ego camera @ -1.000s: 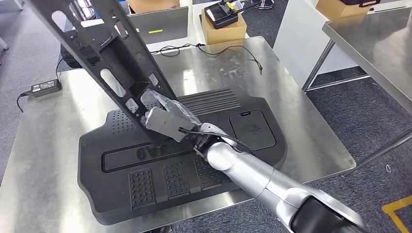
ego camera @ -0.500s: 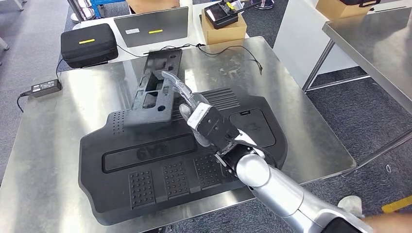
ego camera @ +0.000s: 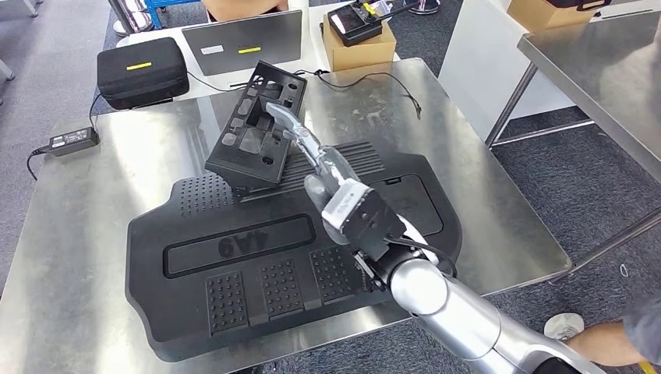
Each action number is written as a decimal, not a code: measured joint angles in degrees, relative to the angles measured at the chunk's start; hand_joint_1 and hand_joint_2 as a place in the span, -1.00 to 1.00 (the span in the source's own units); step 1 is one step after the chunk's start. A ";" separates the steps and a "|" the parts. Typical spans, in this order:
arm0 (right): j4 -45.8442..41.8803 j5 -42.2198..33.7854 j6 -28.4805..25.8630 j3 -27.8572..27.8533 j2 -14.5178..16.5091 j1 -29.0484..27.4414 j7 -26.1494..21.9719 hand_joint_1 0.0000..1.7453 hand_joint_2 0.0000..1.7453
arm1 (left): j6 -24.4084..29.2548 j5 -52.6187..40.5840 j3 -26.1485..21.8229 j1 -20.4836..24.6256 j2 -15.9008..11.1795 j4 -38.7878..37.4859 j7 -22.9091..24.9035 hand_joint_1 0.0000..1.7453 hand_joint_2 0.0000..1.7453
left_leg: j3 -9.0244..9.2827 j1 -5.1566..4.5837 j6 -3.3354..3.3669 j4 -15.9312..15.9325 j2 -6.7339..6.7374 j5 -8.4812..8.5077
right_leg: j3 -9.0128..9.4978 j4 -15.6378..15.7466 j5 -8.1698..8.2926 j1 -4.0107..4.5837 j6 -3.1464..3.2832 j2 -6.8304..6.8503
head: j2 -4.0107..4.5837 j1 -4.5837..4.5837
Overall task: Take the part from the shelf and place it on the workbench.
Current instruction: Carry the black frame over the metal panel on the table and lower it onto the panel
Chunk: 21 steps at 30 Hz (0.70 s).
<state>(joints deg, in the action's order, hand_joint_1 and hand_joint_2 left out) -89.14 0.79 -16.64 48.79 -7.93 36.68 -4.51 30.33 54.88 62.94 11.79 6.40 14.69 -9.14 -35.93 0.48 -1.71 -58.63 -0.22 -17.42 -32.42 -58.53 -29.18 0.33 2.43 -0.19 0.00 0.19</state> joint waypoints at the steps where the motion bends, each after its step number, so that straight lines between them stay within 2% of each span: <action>1: -0.71 0.13 -1.39 -0.29 -0.13 -0.48 -1.05 -1.00 -1.00 | 0.12 0.13 -0.02 -0.04 0.00 0.02 -0.22 -1.00 -1.00 | 0.00 0.00 0.00 0.00 0.00 0.00 | 0.00 0.00 0.00 0.00 0.00 0.00 | 0.00 0.00; 6: -5.82 -3.14 -7.22 -2.88 -0.90 -3.99 -9.00 -1.00 -1.00 | 0.73 0.97 -0.44 -0.26 0.00 0.09 -1.55 -1.00 -1.00 | 0.00 -0.01 -0.01 0.00 -0.01 -0.01 | 0.00 0.01 0.00 -0.01 0.00 0.00 | 0.00 0.03; 15: -12.23 -4.69 -7.96 -5.68 -2.27 -6.99 -11.14 -1.00 -1.00 | 0.87 1.30 -1.32 -0.49 0.00 0.11 -1.91 -1.00 -1.00 | 0.01 0.00 -0.01 0.01 0.00 -0.02 | 0.01 0.01 0.00 0.00 0.00 0.01 | 0.00 -0.02; 21: -17.27 -7.34 -12.45 -8.28 -2.60 -12.25 -16.64 -1.00 -1.00 | 1.37 2.74 -1.88 -0.98 0.00 0.13 -3.14 -1.00 -1.00 | 0.02 0.00 0.00 0.02 -0.02 -0.05 | 0.03 0.01 -0.06 -0.01 -0.01 0.03 | 0.00 -0.01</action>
<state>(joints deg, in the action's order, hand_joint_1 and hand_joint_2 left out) -106.42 -6.55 -29.08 40.51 -10.53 24.43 -21.16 31.69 57.62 61.06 10.82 6.40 14.82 -12.28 -35.91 0.48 -1.71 -58.61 -0.24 -17.47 -32.39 -58.51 -29.24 0.33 2.41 -0.16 0.00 0.17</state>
